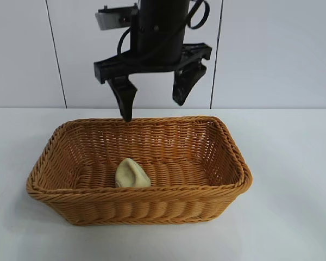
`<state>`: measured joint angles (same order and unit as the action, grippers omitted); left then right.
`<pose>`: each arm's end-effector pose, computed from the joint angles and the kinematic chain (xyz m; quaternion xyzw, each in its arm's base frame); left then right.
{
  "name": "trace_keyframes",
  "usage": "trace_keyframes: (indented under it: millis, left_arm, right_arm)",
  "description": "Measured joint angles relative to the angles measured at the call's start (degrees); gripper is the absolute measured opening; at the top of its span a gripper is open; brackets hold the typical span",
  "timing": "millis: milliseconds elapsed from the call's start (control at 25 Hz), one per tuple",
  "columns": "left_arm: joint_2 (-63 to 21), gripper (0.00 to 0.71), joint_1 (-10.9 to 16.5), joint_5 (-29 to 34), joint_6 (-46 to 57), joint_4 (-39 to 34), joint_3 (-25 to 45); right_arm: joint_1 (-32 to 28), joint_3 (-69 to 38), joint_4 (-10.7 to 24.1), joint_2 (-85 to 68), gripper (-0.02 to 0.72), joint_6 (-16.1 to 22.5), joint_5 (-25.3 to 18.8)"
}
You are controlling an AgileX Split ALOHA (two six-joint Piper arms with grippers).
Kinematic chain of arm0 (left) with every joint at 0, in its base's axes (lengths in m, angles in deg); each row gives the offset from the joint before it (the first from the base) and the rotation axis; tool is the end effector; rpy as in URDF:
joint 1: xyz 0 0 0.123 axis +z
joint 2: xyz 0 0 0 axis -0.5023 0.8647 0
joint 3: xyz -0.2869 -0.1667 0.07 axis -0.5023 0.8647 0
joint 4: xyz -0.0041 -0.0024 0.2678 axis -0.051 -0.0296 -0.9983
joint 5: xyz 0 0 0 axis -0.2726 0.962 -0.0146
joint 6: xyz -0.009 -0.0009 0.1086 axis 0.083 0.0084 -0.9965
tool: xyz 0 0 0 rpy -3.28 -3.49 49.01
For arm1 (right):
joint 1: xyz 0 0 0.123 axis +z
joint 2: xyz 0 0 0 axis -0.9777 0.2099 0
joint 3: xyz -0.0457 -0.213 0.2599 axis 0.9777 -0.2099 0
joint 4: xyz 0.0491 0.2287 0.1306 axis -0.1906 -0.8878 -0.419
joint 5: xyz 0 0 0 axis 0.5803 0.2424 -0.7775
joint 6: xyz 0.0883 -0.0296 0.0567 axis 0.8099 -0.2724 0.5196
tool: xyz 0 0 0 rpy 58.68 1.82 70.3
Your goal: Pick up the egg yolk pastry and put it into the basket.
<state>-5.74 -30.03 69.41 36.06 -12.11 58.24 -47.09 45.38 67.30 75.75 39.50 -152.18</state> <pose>-0.0308 -0.0039 0.2763 -0.0224 0.8536 -0.0326 0.5195 0.4319 0.2400 0.2882 -0.1704 0.9744 -0.0187 0.1453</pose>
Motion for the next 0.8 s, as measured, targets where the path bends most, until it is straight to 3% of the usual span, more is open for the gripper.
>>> trace_keyframes:
  millis: [200,600,800]
  left_arm:
    - [0.0,0.692,0.0,0.0,0.0,0.0,0.0]
    - [0.0,0.692,0.0,0.0,0.0,0.0,0.0]
    - [0.0,0.692,0.0,0.0,0.0,0.0,0.0]
  right_arm:
    - [-5.3,0.0,0.0,0.0,0.656,-0.1,-0.1]
    - [-21.3,0.0,0.0,0.0,0.656,-0.5,-0.1]
    - [-26.2,0.0,-1.9,0.0,0.656,-1.9,-0.2]
